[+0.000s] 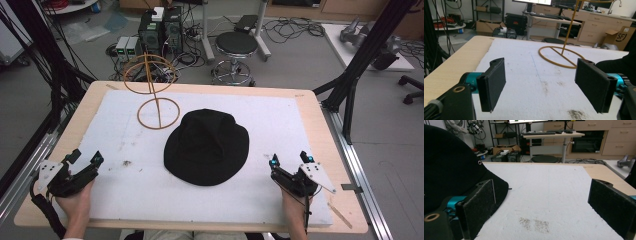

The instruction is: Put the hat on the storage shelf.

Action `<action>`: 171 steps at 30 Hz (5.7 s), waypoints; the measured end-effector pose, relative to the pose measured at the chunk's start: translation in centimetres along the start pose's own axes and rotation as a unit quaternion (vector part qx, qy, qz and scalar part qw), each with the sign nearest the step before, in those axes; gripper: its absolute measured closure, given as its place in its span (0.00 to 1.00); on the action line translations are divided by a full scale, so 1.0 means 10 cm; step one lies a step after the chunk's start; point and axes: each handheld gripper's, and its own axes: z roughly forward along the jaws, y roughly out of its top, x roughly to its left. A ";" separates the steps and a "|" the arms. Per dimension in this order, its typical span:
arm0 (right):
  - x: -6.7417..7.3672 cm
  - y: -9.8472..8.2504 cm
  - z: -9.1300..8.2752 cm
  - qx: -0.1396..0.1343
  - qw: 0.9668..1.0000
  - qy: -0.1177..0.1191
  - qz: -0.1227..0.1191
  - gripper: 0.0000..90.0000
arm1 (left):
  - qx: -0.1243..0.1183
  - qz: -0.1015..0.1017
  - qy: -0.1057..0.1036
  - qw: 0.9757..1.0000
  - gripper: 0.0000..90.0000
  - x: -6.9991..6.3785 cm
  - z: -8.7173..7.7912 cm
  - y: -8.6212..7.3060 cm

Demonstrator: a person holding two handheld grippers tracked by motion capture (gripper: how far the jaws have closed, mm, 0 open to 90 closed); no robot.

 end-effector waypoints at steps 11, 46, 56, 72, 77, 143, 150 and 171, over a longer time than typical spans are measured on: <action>-0.02 0.00 -0.02 0.000 1.000 0.000 0.014 0.07 | 0.001 -0.001 -0.004 1.000 0.28 -0.01 0.01 0.00; 0.38 0.37 0.03 -0.024 0.993 0.109 -0.030 0.07 | 0.011 -0.013 0.003 1.000 0.29 0.04 0.06 -0.01; 0.52 0.61 0.24 -0.022 0.988 0.153 -0.029 0.07 | 0.013 -0.011 0.000 1.000 0.29 0.02 0.08 -0.01; 0.93 0.71 0.66 0.037 0.976 0.204 -0.062 0.07 | 0.013 -0.016 -0.011 1.000 0.29 -0.01 0.11 -0.01; 1.06 0.63 0.79 0.070 0.970 0.222 -0.075 0.07 | 0.014 -0.015 -0.012 1.000 0.29 -0.01 0.11 -0.01; 1.32 0.32 0.91 0.097 0.964 0.237 -0.077 0.96 | 0.014 -0.028 -0.026 0.999 0.28 0.00 0.15 -0.03; 1.27 0.36 0.89 0.077 0.967 0.233 -0.066 0.96 | 0.014 -0.029 -0.026 0.999 0.28 0.01 0.14 -0.03; 1.12 0.82 0.69 -0.091 0.966 0.243 0.010 0.96 | 0.017 -0.029 -0.029 0.999 0.28 0.00 0.16 -0.04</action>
